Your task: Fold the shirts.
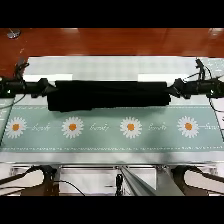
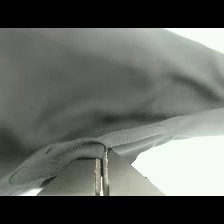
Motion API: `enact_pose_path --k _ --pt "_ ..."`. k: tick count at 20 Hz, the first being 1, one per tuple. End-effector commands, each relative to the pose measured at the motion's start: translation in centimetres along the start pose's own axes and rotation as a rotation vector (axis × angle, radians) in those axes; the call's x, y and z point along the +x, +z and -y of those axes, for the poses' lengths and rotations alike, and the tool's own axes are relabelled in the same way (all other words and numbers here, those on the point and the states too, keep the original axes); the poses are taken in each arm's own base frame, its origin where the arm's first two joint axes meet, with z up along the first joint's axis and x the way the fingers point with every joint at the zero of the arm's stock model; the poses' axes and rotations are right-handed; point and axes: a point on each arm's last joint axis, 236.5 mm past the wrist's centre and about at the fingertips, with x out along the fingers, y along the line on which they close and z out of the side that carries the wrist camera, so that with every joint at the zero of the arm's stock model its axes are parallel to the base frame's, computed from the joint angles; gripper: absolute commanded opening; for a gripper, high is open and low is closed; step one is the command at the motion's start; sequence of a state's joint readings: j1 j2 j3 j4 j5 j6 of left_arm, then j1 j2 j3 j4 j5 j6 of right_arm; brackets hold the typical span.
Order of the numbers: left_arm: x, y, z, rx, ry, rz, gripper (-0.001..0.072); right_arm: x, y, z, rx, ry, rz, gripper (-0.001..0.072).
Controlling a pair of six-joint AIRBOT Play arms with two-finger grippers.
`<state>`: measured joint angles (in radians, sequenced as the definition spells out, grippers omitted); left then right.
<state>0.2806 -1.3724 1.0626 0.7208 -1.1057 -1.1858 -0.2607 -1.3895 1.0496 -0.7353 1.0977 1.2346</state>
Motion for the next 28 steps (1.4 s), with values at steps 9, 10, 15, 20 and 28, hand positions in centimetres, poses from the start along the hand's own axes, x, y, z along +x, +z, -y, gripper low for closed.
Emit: enact_pose_path --k 9,10,15,20,28 --pt "7.6 4.5 -2.1 -0.084 -0.032 -0.108 0.0606 5.3 4.5 3.0 0.087 0.002 0.014 0.0519" --pt "7.2 3.5 -2.1 -0.084 -0.036 -0.158 0.0708 5.2 4.5 3.1 0.07 0.002 0.013 0.0615" --pt "-2.4 0.7 -9.8 -0.153 0.185 -0.309 0.0708 0.3 6.2 5.8 0.13 0.021 0.027 0.0615" --pt "-10.6 4.7 -9.0 -0.057 0.217 0.144 0.0707 -1.3 4.9 11.8 0.22 -0.093 -0.007 0.0613" --pt "-6.3 -3.2 -3.0 0.104 0.218 0.201 0.0706 6.1 1.8 9.0 0.247 0.032 -0.17 0.0612"
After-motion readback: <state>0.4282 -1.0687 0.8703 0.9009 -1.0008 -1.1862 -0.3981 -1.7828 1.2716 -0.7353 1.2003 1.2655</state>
